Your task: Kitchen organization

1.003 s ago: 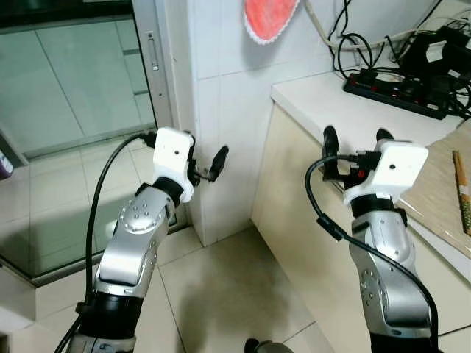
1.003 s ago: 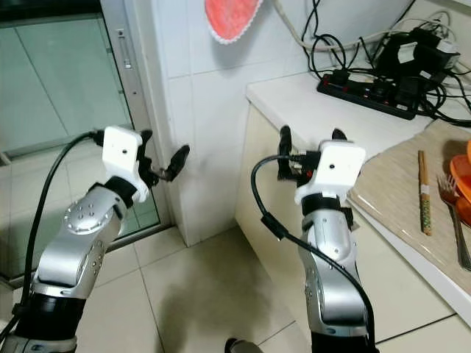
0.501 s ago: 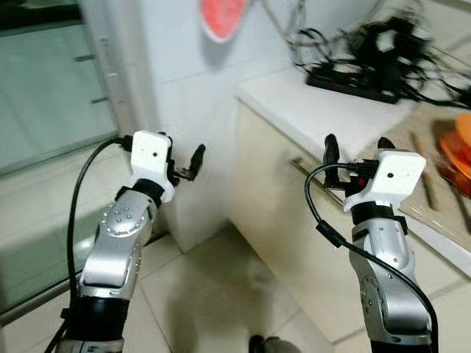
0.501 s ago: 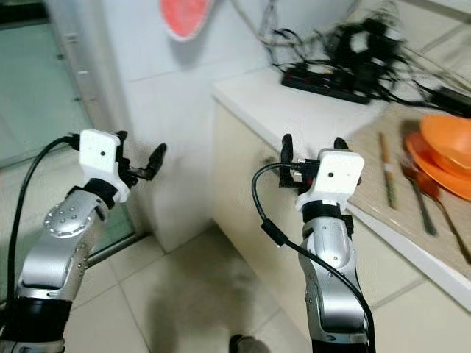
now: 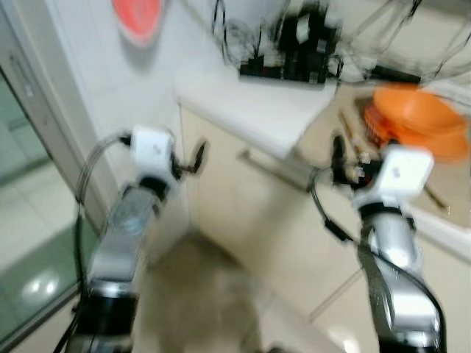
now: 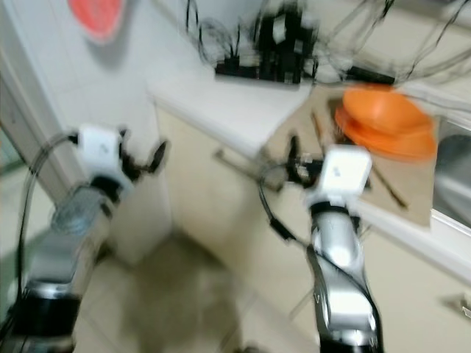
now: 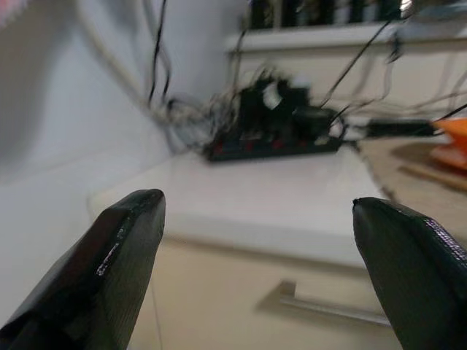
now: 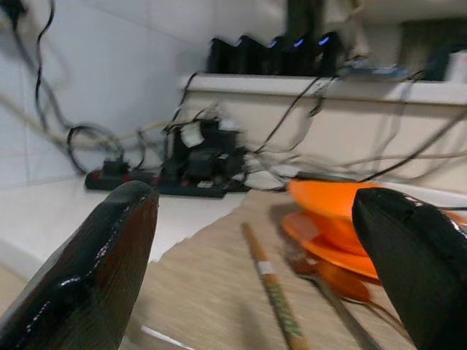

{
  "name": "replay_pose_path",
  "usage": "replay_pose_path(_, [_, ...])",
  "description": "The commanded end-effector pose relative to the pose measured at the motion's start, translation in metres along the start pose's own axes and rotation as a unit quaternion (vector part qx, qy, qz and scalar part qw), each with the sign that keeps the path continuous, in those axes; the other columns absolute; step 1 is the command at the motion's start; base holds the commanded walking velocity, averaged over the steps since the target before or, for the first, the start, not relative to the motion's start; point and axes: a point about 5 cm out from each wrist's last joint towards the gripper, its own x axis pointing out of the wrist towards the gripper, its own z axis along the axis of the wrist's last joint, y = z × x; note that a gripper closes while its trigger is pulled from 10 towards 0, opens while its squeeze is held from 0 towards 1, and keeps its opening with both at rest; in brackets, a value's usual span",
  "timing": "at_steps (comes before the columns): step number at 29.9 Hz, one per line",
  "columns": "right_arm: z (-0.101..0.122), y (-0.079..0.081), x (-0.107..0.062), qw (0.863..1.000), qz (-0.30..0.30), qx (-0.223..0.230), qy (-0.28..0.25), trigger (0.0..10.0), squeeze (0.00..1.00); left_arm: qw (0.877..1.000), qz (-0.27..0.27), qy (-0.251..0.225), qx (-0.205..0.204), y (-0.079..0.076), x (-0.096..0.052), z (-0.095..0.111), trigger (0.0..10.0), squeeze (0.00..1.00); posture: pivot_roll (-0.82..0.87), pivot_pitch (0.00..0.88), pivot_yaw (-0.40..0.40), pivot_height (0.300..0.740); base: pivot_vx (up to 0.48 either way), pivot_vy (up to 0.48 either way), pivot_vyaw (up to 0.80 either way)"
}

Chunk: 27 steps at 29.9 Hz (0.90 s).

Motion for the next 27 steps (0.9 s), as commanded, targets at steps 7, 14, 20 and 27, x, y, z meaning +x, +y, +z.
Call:
replay_pose_path(7, [0.01, -0.013, 0.009, 0.999, -0.031, -0.014, -0.005, 10.0, 0.0, 0.999, -0.021, -0.025, -0.007, -0.007, 0.004, 0.017, 10.0, 0.0, -0.01, 0.008, -0.029, 0.74, 0.0, 0.0, -0.8])
replay_pose_path(14, [0.012, -0.014, 0.011, 0.999, -0.028, -0.025, 0.0, 10.0, 0.0, 0.999, -0.025, -0.025, 0.006, -0.009, 0.002, 0.015, 10.0, 0.0, -0.01, 0.009, -0.039, 0.74, 0.0, 0.0, -0.8])
replay_pose_path(20, [0.003, -0.014, 0.009, 0.998, -0.023, -0.041, 0.031, 10.0, 0.0, 0.999, -0.03, -0.026, -0.003, -0.013, 0.003, 0.015, 10.0, 0.0, -0.02, 0.009, -0.04, 0.74, 0.0, 0.0, -0.8])
replay_pose_path(27, [0.003, -0.015, 0.01, 0.998, -0.019, -0.045, 0.038, 10.0, 0.0, 0.999, -0.038, -0.034, -0.015, -0.017, 0.004, 0.018, 10.0, 0.0, -0.03, 0.007, -0.042, 0.74, 0.0, 0.0, -0.8])
